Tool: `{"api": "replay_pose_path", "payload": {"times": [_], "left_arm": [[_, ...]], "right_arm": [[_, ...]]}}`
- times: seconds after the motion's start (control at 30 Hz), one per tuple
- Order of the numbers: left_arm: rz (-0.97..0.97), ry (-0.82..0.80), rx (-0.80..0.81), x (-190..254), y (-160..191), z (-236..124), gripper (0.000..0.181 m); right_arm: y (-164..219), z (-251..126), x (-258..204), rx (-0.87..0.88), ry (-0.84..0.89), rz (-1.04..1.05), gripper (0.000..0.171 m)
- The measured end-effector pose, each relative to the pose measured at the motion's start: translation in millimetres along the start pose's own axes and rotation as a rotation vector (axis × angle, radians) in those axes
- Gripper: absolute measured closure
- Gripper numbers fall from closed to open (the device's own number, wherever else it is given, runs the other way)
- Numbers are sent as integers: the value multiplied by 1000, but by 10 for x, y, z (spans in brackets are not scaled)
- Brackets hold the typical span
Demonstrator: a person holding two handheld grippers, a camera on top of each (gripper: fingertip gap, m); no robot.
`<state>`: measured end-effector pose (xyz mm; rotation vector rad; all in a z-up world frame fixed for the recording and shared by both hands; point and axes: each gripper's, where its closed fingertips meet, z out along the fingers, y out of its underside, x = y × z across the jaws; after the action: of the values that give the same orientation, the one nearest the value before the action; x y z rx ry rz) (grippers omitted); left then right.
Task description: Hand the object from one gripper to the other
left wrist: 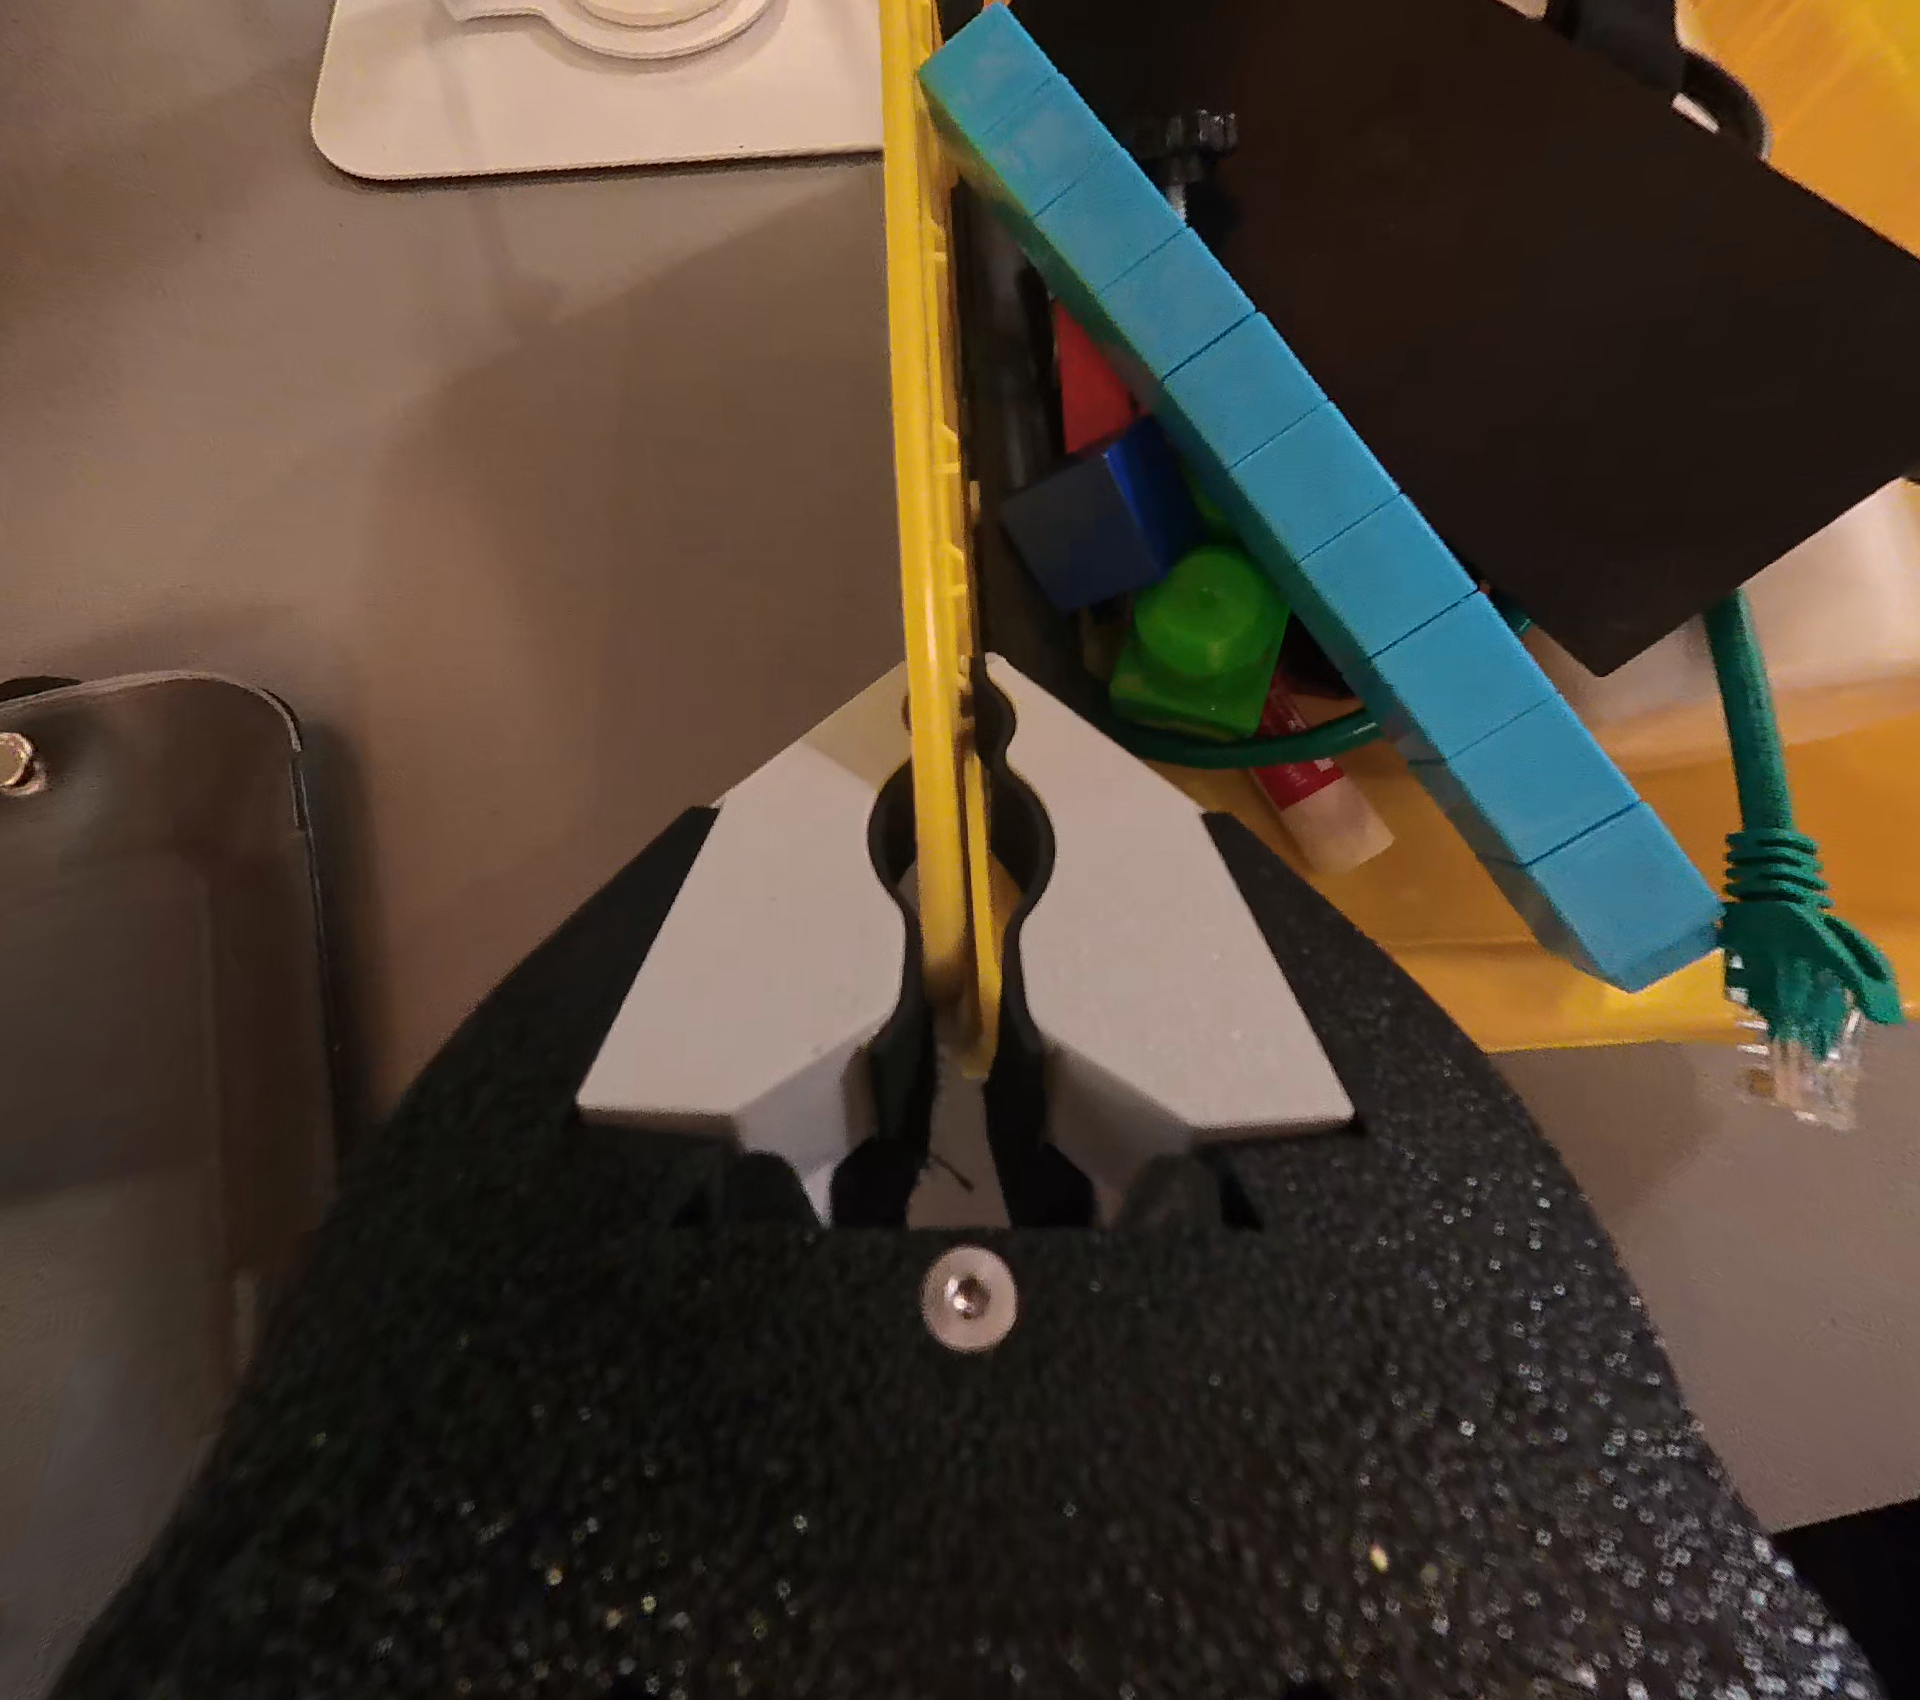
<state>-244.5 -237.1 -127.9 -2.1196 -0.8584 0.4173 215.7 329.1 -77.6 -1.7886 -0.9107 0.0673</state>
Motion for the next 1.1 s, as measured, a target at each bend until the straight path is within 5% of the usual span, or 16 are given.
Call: {"api": "replay_pose_path", "payload": {"times": [0.03,0.1,0.3,0.53,0.67,0.8,1.0,1.1], "left_arm": [[-8,6,11,5,0,-7,180],[-7,21,12,27,21,-30,180],[74,42,1,71,51,-64,178],[33,21,168,42,-126,-200,175],[-22,-133,416,-160,-455,-642,121],[-10,-170,564,79,-603,-941,85],[186,-376,349,136,-454,-743,89],[99,-299,276,61,-349,-595,108]], "right_arm": [[-19,-51,-19,-4,-39,26,137],[-65,-177,-20,-4,-96,68,122],[-369,-569,3,127,-161,86,121],[-1144,-1030,-436,534,-168,-103,114],[-1437,-1187,-1093,644,-300,-139,99],[-1712,-1306,-1658,746,-343,2,41],[-1474,-1215,-2710,639,-565,-31,41],[-1291,-1126,-3061,583,-650,-12,45]]}}
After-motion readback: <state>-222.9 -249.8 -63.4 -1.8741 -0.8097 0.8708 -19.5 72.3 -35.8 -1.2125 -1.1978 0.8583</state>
